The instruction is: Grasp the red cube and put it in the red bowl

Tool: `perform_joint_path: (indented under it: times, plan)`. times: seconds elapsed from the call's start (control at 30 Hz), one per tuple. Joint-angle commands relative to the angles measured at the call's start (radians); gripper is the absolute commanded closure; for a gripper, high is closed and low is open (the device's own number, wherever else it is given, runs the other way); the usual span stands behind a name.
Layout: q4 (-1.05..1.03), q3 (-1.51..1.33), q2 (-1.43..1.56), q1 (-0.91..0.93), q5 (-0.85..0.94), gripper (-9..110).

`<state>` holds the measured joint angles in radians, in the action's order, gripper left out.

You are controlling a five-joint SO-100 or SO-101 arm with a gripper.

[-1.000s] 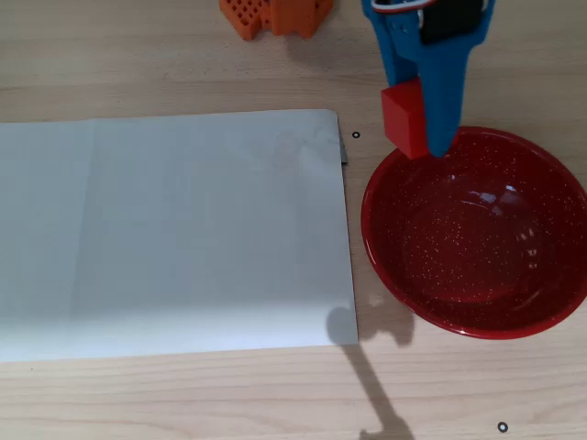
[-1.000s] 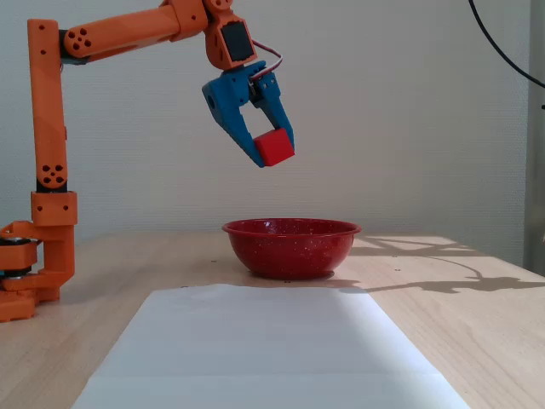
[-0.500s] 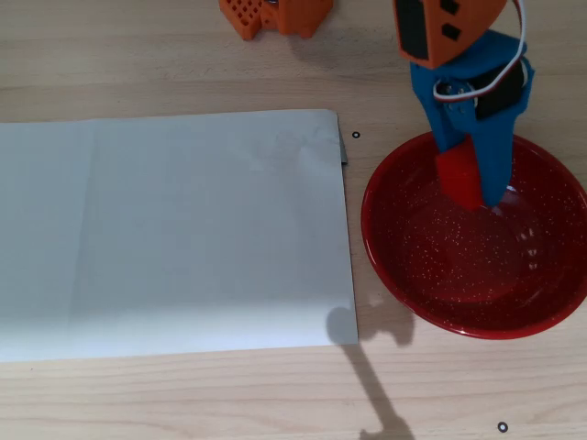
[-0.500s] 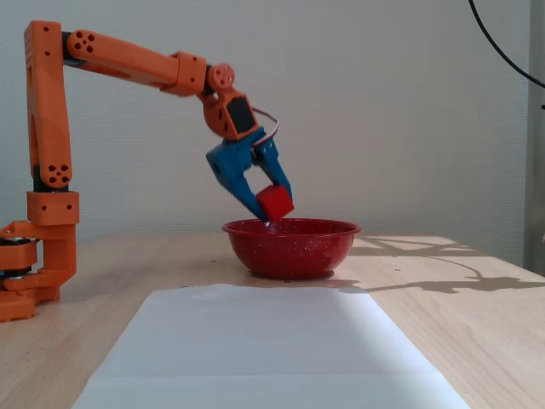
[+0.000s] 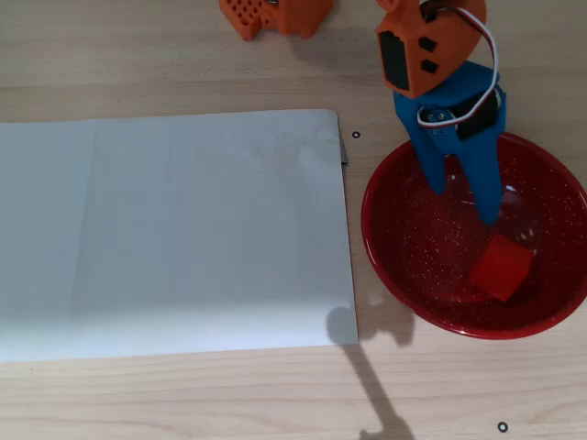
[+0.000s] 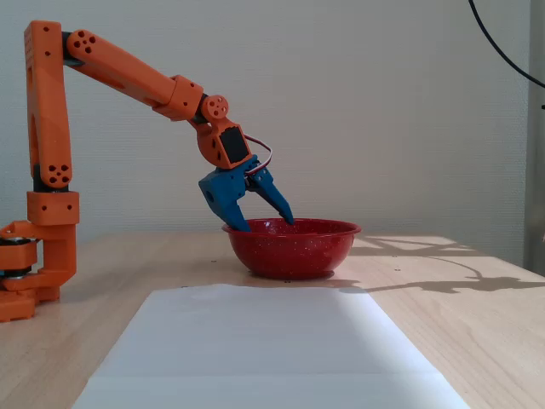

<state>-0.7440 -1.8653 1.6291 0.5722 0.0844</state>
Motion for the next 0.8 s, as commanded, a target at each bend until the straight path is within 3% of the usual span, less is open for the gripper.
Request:
perform_joint_path:
  times: [0.0,0.27,0.4,0.53,0.77]
  plan:
    - [-0.106,0.215,0.167,-0.034,0.035,75]
    - [-0.499,0.523,0.291,-0.195,0.081,101]
    - [-0.638,0.543,0.408,-0.302,0.044,101]
    - [-0.661,0.385,0.578,-0.405,0.020,101]
    - [-0.419,-0.169,0.943,-0.505,0.034,101]
